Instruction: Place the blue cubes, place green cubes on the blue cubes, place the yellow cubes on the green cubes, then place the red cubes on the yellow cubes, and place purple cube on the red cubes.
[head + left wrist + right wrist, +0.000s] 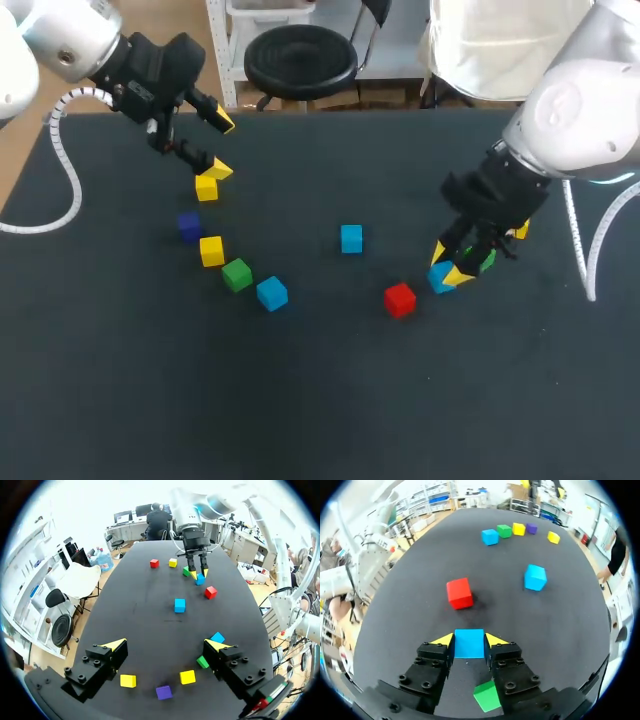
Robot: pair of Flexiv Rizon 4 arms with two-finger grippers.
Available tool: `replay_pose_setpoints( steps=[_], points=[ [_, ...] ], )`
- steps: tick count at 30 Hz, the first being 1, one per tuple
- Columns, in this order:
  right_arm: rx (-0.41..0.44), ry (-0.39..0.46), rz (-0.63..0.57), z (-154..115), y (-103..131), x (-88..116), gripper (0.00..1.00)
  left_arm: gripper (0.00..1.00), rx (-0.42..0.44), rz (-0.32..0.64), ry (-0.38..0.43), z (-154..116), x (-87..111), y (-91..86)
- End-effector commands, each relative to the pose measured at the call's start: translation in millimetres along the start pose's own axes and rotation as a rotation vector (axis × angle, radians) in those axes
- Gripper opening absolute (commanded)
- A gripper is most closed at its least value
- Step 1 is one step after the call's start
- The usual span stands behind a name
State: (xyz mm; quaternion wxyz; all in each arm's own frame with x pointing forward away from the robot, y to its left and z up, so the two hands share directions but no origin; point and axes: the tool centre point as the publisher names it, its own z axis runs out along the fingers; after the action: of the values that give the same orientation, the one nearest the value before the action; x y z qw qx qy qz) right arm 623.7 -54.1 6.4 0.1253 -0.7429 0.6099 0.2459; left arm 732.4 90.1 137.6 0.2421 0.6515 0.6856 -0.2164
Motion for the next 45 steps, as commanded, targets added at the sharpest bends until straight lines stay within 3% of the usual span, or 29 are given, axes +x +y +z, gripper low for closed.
replay_pose_setpoints(
  steps=[1, 8, 23, 26, 27, 28, 29, 39, 45],
  points=[
    [0.075, -0.038, 0.089, -5.1, 4.4, -5.1, 0.0, 1.0, 0.0, -0.002, 0.004, -0.2, -0.8, -0.2],
    [0.167, -0.071, 0.197, -3.5, -16.4, -15.3, 0.0, 1.0, 0.0, -0.002, 0.004, -0.2, -0.8, -0.2],
    [0.083, -0.052, 0.179, 3.1, -43.4, -16.7, 0.02, 1.0, 0.0, -0.002, 0.004, -0.2, -0.8, -0.2],
    [0.078, -0.049, 0.186, 3.6, -43.8, -14.4, 0.4, 1.0, 0.0, -0.002, 0.004, -0.2, -0.8, -0.2],
    [0.076, -0.049, 0.188, 4.5, -43.9, -13.6, 0.47, 1.0, 0.0, -0.002, 0.004, -0.2, -0.8, -0.2],
    [0.076, -0.049, 0.19, 5.2, -43.8, -13.2, 0.62, 1.0, 0.0, -0.002, 0.004, -0.2, -0.8, -0.2],
    [0.075, -0.05, 0.197, 5.9, -43.8, -12.7, 0.97, 1.0, 0.0, -0.002, 0.004, -0.2, -0.8, -0.2],
    [0.173, -0.059, 0.203, 2.6, -34.6, -11.3, 1.0, 1.0, 0.0, -0.002, 0.004, -0.2, -0.8, -0.2],
    [0.166, -0.106, 0.126, 6.0, -31.9, -7.2, 1.0, 1.0, 0.0, -0.002, 0.004, -0.2, -0.8, -0.2]
  ],
)
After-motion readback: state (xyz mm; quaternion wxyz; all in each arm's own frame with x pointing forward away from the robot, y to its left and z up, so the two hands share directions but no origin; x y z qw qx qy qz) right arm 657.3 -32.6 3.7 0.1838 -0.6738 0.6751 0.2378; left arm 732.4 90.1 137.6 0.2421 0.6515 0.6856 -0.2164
